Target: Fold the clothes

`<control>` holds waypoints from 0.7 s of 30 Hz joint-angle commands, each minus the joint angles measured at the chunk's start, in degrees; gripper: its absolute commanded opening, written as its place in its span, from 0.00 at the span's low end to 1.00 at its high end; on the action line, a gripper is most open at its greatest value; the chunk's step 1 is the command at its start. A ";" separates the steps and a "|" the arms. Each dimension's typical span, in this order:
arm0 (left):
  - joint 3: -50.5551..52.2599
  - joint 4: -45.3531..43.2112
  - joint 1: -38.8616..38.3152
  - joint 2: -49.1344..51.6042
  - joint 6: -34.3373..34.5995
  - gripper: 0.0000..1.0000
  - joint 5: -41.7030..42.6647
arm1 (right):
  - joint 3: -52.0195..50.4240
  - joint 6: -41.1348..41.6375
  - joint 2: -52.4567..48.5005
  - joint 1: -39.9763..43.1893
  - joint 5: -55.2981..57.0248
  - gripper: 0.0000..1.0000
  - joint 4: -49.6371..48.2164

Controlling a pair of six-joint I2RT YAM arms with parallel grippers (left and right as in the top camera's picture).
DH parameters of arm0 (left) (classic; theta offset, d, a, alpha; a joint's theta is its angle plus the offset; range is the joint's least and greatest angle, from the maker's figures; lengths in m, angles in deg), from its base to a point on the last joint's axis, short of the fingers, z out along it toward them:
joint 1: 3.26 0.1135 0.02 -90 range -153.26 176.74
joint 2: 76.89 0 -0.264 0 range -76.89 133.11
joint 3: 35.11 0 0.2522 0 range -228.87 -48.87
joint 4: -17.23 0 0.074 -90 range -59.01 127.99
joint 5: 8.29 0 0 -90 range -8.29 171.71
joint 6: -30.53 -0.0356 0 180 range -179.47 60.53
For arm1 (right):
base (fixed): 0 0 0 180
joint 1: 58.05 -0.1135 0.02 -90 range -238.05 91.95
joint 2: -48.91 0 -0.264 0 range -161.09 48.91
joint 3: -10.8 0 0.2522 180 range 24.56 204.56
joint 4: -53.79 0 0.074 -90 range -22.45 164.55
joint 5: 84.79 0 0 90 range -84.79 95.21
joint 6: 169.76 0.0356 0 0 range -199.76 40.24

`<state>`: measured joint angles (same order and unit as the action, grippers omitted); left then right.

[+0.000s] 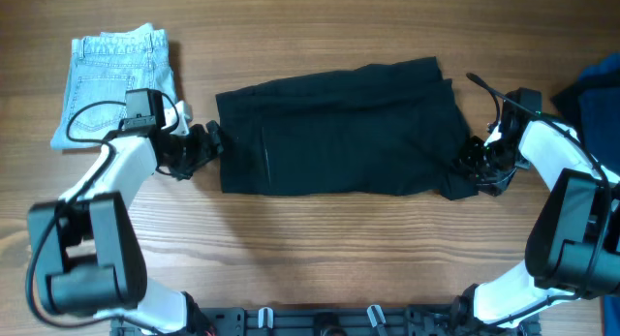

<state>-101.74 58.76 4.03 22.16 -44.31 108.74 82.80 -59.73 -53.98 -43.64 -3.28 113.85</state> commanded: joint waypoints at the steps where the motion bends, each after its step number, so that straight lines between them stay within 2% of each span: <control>1: 0.37 -2.78 -0.46 7.72 -1.31 0.84 9.90 | -1.99 -1.25 -2.19 0.52 2.43 0.60 0.57; 4: 0.35 -6.69 -2.10 14.60 -1.29 0.75 12.41 | -1.99 -0.85 0.31 1.75 2.45 0.57 0.59; 7: 0.35 -9.70 -3.23 16.15 -1.29 0.70 11.91 | -1.99 -0.24 4.81 2.73 2.45 0.57 0.68; 9: 0.35 -11.45 -3.80 16.13 -1.27 0.57 10.64 | -1.99 1.18 9.86 3.08 2.45 0.58 0.70; 12: 0.35 -12.92 -3.98 16.13 -1.25 0.26 10.40 | -1.99 2.56 17.33 3.08 2.47 0.58 0.72; 16: 0.35 -13.20 -3.98 16.06 -1.27 0.04 10.49 | -1.99 4.57 25.35 3.08 2.32 0.57 0.59; 19: 0.33 -11.37 -3.34 14.25 -1.29 0.04 10.71 | -2.03 1.11 26.62 3.06 -4.44 0.51 -0.98; 21: -0.68 -7.17 -2.10 11.41 -1.77 0.04 10.27 | -2.12 -0.63 25.86 2.78 -6.47 0.51 -1.27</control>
<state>-103.64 46.04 0.84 34.94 -45.25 124.87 80.68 -57.79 -27.73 -40.60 -4.75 112.91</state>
